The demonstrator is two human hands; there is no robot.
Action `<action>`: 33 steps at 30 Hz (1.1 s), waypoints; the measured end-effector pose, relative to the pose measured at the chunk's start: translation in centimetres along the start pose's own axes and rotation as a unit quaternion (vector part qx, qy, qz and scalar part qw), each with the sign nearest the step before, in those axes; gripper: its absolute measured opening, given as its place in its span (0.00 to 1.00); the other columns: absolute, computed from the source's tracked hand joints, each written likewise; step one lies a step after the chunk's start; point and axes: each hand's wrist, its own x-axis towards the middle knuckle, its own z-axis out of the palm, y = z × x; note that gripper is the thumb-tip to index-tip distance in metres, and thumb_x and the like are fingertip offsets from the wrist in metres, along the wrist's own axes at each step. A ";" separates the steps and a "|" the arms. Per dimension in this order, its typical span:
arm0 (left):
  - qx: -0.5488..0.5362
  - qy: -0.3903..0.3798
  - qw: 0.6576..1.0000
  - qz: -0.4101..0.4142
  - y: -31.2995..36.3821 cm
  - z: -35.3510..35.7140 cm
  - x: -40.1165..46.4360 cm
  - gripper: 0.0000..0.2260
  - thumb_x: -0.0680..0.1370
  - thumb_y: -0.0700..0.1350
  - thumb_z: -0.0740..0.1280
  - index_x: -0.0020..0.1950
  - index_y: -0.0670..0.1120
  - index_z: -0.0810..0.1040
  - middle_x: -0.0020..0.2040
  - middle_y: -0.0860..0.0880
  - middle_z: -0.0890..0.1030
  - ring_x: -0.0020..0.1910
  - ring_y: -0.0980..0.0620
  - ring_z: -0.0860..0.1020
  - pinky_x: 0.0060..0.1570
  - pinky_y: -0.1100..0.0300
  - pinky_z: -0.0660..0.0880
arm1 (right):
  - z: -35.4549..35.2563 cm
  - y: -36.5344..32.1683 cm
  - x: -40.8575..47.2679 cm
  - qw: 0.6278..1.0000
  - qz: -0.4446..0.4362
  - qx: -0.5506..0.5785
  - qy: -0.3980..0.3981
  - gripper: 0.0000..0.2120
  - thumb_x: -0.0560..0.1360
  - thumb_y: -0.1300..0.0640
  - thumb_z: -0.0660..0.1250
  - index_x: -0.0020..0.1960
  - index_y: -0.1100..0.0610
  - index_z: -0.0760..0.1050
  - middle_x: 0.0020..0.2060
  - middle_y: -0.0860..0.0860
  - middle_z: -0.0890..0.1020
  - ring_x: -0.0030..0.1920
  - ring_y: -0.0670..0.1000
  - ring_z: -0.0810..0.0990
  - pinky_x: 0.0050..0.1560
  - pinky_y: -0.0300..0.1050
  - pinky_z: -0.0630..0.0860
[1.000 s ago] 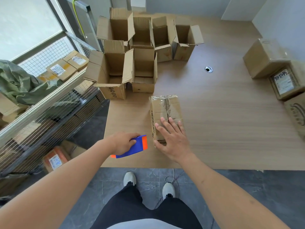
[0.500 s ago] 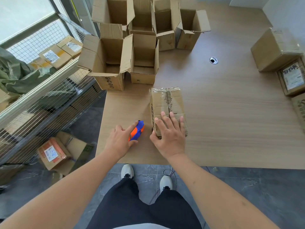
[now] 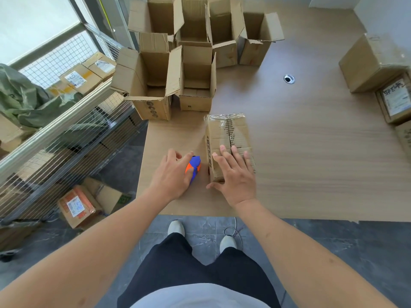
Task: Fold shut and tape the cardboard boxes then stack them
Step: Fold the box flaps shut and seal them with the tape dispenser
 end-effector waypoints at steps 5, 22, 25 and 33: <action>-0.033 0.038 0.990 0.134 2.4 -1.3 -0.3 0.17 0.82 0.47 0.67 0.70 0.45 0.79 0.63 0.42 0.75 0.56 0.41 0.78 0.53 0.47 0.78 | -2.4 1.8 0.4 0.986 -0.019 0.057 -0.156 0.59 0.59 0.36 0.81 0.82 0.45 0.54 0.82 0.41 0.53 0.82 0.49 0.49 0.82 0.52 0.43; -0.039 0.081 0.969 0.230 6.0 1.1 -0.8 0.12 0.71 0.35 0.80 0.53 0.40 0.87 0.66 0.38 0.80 0.67 0.35 0.78 0.53 0.41 0.83 | -5.2 7.4 -0.4 0.973 -0.128 0.150 -0.118 0.27 0.76 0.61 0.74 0.74 0.59 0.73 0.77 0.54 0.69 0.78 0.55 0.65 0.80 0.51 0.58; -0.049 0.082 0.973 0.212 6.2 1.3 -0.8 0.12 0.71 0.35 0.80 0.53 0.39 0.87 0.67 0.38 0.80 0.68 0.36 0.77 0.59 0.41 0.80 | -6.0 9.9 -1.6 0.985 -0.104 0.127 -0.049 0.22 0.73 0.56 0.78 0.66 0.56 0.81 0.70 0.55 0.77 0.71 0.58 0.76 0.69 0.56 0.74; 0.055 0.060 0.984 0.157 9.0 -0.4 0.2 0.17 0.72 0.54 0.79 0.51 0.45 0.81 0.55 0.47 0.80 0.52 0.44 0.80 0.45 0.52 0.79 | -5.8 10.8 -2.0 0.977 -0.078 0.198 -0.022 0.13 0.71 0.60 0.79 0.55 0.60 0.86 0.47 0.56 0.82 0.45 0.60 0.82 0.43 0.56 0.81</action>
